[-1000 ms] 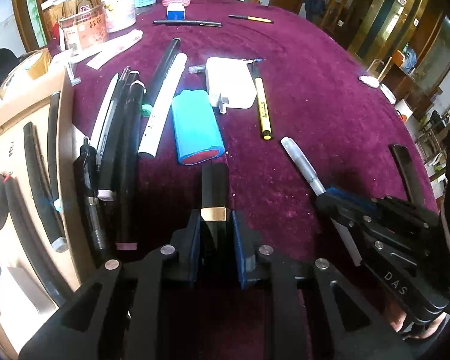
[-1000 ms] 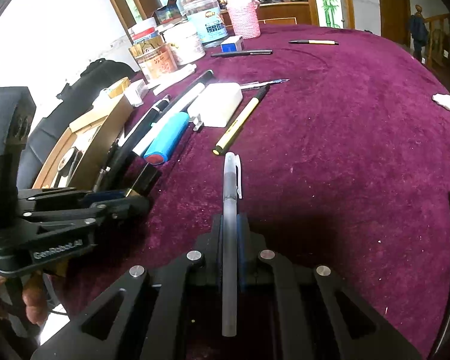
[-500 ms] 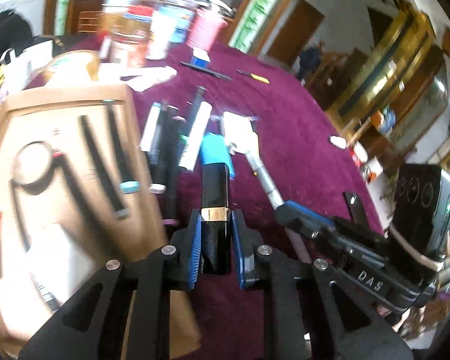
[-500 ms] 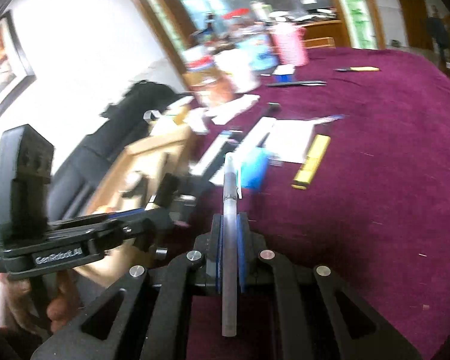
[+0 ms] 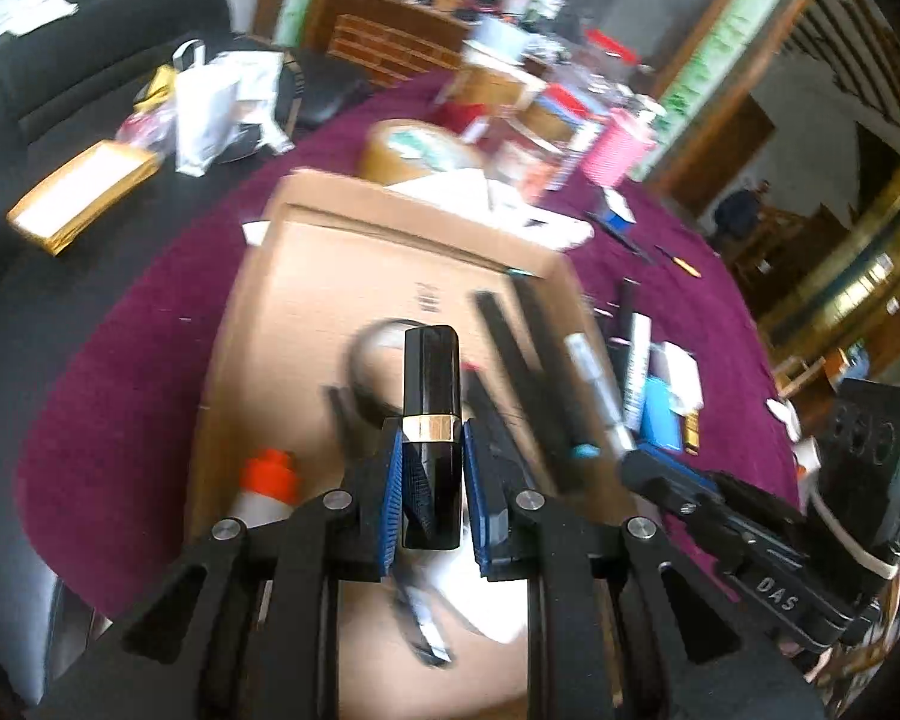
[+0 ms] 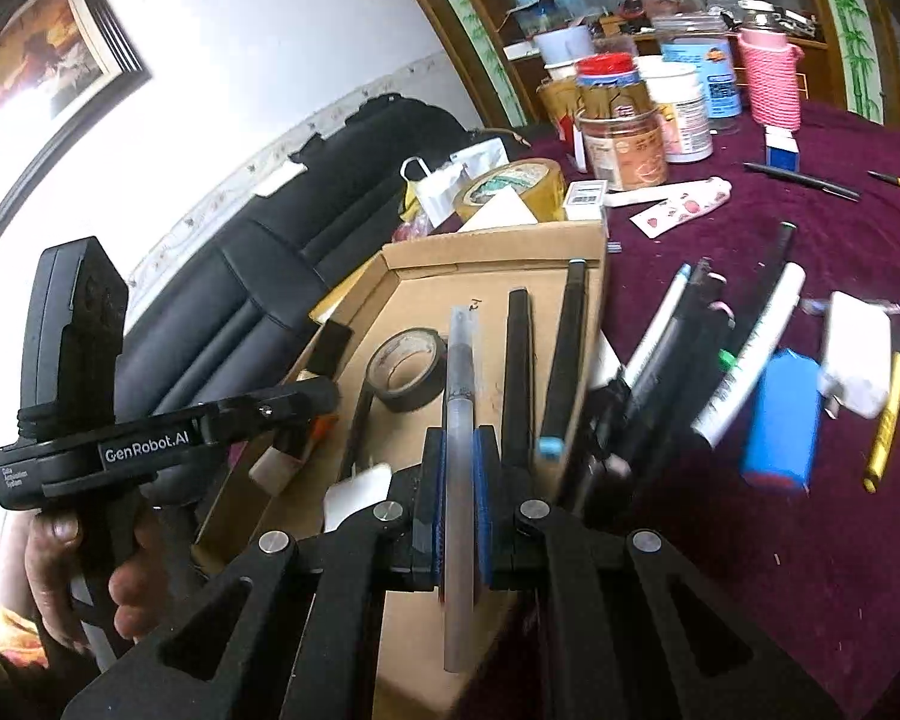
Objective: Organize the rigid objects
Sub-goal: 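Carry pen and black tube into the cardboard tray and open both tools, then move both tools back over the cluttered table, then grasp the blue battery pack with the left tool while the right tool grasps the yellow pen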
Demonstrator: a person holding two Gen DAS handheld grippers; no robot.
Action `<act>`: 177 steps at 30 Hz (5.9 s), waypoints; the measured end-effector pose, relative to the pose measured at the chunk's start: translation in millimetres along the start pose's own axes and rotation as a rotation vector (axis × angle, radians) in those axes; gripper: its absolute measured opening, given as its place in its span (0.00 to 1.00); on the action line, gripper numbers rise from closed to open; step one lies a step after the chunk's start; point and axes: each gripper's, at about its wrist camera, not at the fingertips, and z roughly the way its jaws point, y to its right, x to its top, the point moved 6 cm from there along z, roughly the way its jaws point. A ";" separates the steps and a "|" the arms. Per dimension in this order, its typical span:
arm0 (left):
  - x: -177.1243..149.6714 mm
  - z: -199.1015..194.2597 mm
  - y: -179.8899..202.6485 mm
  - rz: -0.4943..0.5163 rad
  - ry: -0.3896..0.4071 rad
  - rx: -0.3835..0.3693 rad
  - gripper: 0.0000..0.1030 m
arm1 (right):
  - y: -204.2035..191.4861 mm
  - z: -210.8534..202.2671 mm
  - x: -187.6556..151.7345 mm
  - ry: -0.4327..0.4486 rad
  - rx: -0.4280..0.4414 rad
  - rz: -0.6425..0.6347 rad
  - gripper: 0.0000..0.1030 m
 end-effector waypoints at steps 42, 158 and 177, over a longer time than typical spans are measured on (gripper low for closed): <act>21.4 38.2 -33.2 0.049 -0.065 0.171 0.22 | -2.8 66.7 14.9 -0.161 -0.163 -0.113 0.10; -31.8 150.3 218.3 0.429 -0.291 0.063 0.34 | 214.0 -87.2 -35.2 0.048 -0.281 0.267 0.10; -63.9 95.2 201.8 0.369 -0.262 -0.070 0.33 | 206.0 -89.1 -43.8 0.016 -0.360 0.276 0.07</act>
